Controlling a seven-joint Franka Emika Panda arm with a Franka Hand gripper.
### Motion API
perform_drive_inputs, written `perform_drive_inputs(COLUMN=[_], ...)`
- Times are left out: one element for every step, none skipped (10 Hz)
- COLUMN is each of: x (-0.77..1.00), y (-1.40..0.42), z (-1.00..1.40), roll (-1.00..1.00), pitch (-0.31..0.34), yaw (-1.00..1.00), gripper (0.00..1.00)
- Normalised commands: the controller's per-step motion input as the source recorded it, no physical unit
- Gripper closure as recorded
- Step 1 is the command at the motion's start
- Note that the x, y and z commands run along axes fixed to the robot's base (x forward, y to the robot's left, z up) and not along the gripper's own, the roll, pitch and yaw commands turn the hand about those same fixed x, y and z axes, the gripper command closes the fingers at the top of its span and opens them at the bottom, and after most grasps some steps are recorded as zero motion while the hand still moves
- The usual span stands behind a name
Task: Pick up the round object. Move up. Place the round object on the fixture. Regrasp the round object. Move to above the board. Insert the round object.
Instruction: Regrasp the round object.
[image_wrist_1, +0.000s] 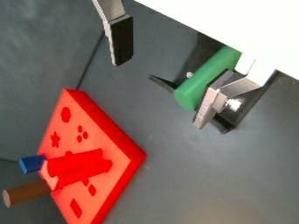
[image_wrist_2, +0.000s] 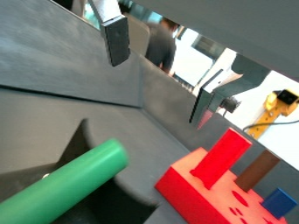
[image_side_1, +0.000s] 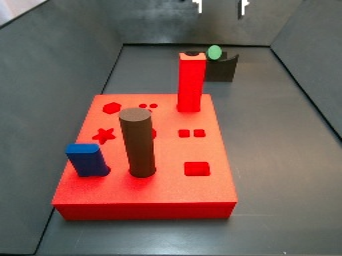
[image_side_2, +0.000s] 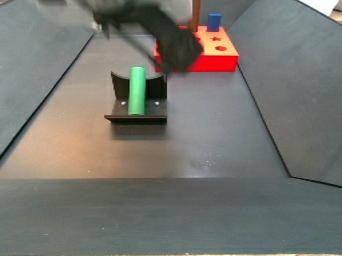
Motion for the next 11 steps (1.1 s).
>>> perform_drive_inputs(x=[-0.12, -0.11, -0.08, -0.06, -0.02, -0.01, -0.02, -0.03, -0.04, -0.04, -0.04], y=[-0.68, -0.48, -0.31, -0.19, -0.05, -0.03, -0.04, -0.04, -0.03, -0.03, -0.02], z=[0.71, 0.45, 0.24, 0.1, 0.03, 0.04, 0.03, 0.02, 0.01, 0.01, 0.01], roll=[1.0, 1.0, 1.0, 1.0, 1.0, 1.0, 1.0, 1.0, 1.0, 1.0, 1.0], pitch=[0.055, 0.046, 0.044, 0.043, 0.044, 0.044, 0.04, 0.037, 0.031, 0.024, 0.018], yaw=[0.01, 0.01, 0.01, 0.01, 0.0, 0.0, 0.01, 0.01, 0.01, 0.01, 0.01], gripper=[0.0, 0.0, 0.0, 0.0, 0.0, 0.0, 0.0, 0.0, 0.0, 0.0, 0.0])
